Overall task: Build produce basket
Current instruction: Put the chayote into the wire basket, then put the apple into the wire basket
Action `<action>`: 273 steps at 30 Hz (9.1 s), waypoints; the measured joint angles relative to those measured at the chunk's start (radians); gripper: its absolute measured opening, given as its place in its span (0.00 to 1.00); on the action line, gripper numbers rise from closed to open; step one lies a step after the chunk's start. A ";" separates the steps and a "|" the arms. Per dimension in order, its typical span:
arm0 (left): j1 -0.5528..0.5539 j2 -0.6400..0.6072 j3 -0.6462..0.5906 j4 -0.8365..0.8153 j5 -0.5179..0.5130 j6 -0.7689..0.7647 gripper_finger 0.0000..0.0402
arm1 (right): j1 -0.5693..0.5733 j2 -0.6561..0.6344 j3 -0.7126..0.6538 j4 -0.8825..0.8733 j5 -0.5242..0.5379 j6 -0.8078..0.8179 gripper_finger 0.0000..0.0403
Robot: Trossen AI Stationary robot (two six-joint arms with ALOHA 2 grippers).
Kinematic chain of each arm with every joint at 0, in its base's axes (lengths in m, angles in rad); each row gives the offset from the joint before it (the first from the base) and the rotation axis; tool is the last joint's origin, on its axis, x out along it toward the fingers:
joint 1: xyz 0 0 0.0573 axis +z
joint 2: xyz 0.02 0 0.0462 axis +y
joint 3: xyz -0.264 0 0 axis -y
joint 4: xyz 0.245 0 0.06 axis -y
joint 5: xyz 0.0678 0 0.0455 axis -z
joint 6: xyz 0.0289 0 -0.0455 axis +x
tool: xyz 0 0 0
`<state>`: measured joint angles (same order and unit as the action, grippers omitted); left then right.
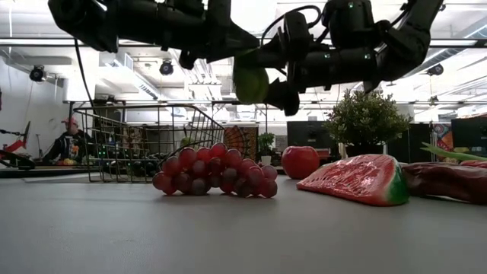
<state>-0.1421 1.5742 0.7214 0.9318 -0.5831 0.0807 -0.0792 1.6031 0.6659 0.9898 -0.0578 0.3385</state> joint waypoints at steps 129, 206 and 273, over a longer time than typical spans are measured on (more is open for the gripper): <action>-0.096 -0.527 -0.154 -0.502 -0.312 -0.042 0.47 | -0.309 0.188 0.818 -1.950 0.216 -0.268 0.91; -0.096 -0.933 -0.254 -0.493 -0.303 0.169 0.47 | -0.069 0.520 1.501 -1.588 0.101 -0.451 0.72; -0.096 -0.790 -0.200 -0.478 -0.286 0.262 0.47 | 0.119 0.112 1.267 -2.085 0.049 -0.345 0.84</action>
<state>-0.2379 0.7841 0.5218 0.4539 -0.8693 0.3428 0.0394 1.7150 1.9327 -1.0954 -0.0090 -0.0062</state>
